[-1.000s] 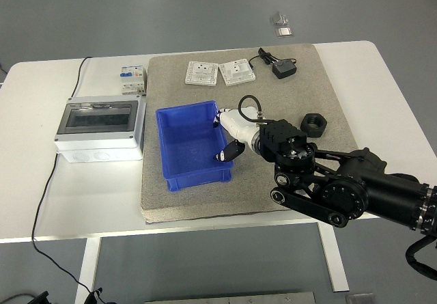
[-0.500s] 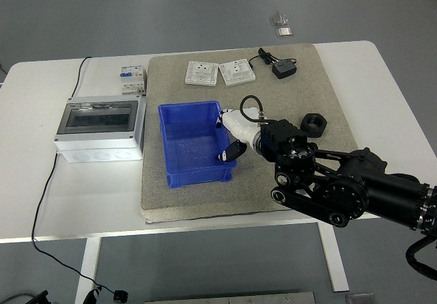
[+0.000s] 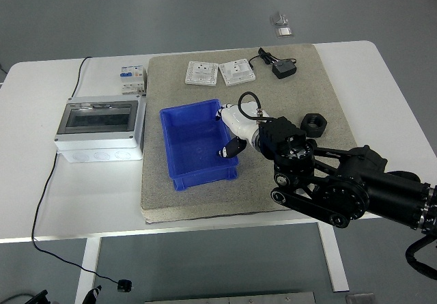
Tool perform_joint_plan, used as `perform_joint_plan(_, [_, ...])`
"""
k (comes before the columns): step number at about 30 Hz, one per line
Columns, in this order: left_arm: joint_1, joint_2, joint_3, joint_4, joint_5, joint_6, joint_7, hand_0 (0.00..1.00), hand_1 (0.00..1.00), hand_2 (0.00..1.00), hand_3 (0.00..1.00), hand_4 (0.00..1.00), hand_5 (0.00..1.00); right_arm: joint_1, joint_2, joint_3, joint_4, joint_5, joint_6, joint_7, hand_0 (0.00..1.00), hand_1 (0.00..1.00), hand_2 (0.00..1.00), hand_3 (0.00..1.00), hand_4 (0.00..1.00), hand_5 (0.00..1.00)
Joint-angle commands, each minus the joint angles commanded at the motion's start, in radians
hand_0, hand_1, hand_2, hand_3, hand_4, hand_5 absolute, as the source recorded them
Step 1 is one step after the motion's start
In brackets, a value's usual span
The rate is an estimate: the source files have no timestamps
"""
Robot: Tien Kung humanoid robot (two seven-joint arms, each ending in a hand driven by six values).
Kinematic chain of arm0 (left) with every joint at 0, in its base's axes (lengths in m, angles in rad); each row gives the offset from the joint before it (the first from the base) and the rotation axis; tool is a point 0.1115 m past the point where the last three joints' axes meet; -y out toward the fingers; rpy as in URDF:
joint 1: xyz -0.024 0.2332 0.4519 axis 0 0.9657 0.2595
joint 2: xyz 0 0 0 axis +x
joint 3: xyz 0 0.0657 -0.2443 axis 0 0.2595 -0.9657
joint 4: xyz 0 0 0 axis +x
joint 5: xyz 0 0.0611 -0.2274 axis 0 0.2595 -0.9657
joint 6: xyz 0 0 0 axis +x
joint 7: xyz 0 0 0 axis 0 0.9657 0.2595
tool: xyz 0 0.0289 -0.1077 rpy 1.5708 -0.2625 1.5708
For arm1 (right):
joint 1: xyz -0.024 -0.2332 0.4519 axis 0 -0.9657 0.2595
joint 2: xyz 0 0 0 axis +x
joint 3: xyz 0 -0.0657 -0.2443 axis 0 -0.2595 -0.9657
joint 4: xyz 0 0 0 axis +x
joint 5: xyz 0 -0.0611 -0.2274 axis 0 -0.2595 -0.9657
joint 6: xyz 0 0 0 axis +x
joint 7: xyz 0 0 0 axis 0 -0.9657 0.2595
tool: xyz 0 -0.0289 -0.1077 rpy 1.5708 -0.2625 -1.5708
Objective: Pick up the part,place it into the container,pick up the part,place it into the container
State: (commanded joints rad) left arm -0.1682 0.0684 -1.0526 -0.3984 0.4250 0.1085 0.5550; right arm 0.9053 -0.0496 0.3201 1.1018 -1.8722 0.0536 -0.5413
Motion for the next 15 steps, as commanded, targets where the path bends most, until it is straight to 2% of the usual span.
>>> perform_joint_plan(1, [0.000,0.000,-0.002,0.000,0.002,0.000,0.001,0.688,0.761,0.771,0.862,0.976,0.998,0.000,0.000,0.000,0.000,0.000,0.001,-0.001,0.810,0.786,0.923,0.838,0.873,0.413])
perform_joint_plan(12, [0.001,0.000,-0.013,-0.003,0.015,0.000,0.006,0.688,0.762,0.769,0.861,0.978,0.998,0.001,0.000,-0.006,-0.003,0.034,0.007,-0.014,0.806,0.784,0.904,0.849,0.876,0.409])
perform_joint_plan(13, [0.000,0.000,-0.013,-0.003,0.016,0.000,0.006,0.689,0.761,0.769,0.860,0.980,0.998,0.001,0.000,-0.006,-0.003,0.035,0.008,-0.016,0.792,0.771,0.865,0.851,0.888,0.418])
perform_joint_plan(15, [0.000,0.000,-0.015,-0.004,0.017,0.000,0.006,0.689,0.761,0.769,0.860,0.980,0.998,0.001,0.000,-0.007,-0.005,0.037,0.010,-0.021,0.792,0.771,0.865,0.851,0.888,0.418])
